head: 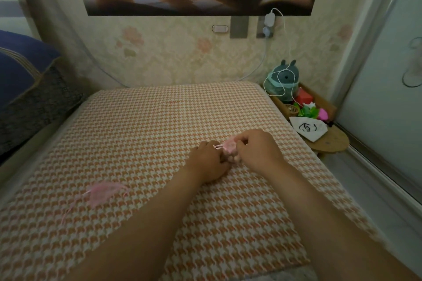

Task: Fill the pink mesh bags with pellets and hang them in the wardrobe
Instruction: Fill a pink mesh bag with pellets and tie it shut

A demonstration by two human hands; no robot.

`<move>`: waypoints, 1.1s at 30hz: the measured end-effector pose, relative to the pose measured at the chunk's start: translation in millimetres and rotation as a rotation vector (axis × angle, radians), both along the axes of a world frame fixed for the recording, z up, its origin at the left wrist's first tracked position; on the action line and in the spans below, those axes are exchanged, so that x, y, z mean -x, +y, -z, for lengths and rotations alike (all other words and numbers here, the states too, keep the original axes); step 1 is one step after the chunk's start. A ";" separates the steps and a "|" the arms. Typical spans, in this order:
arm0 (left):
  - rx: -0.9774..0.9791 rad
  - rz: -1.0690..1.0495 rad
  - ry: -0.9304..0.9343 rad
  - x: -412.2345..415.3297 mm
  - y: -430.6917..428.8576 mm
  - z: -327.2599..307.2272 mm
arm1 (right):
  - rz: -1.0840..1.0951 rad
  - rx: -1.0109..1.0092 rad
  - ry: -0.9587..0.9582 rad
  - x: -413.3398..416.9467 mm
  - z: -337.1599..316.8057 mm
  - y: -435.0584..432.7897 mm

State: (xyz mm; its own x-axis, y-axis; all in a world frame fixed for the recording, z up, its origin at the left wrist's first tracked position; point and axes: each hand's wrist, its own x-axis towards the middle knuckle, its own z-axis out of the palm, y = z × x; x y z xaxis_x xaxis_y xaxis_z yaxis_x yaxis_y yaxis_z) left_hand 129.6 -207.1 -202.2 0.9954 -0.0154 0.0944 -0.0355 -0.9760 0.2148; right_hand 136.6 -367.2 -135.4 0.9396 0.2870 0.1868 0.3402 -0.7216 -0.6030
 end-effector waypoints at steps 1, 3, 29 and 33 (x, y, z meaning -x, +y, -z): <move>0.031 0.003 -0.068 -1.0 1.8 1.4 | -0.004 -0.002 0.004 -1.3 0.0 1.8; 0.043 -0.004 -0.135 3.7 3.4 4.0 | -0.006 -0.013 0.004 -3.1 0.0 5.4; 0.314 -0.135 -0.233 131.1 108.2 -13.7 | -0.171 0.005 -0.041 71.6 -12.2 76.9; 0.741 -0.545 -0.448 157.7 170.8 -59.6 | -0.182 -0.045 -0.095 84.4 -22.2 108.6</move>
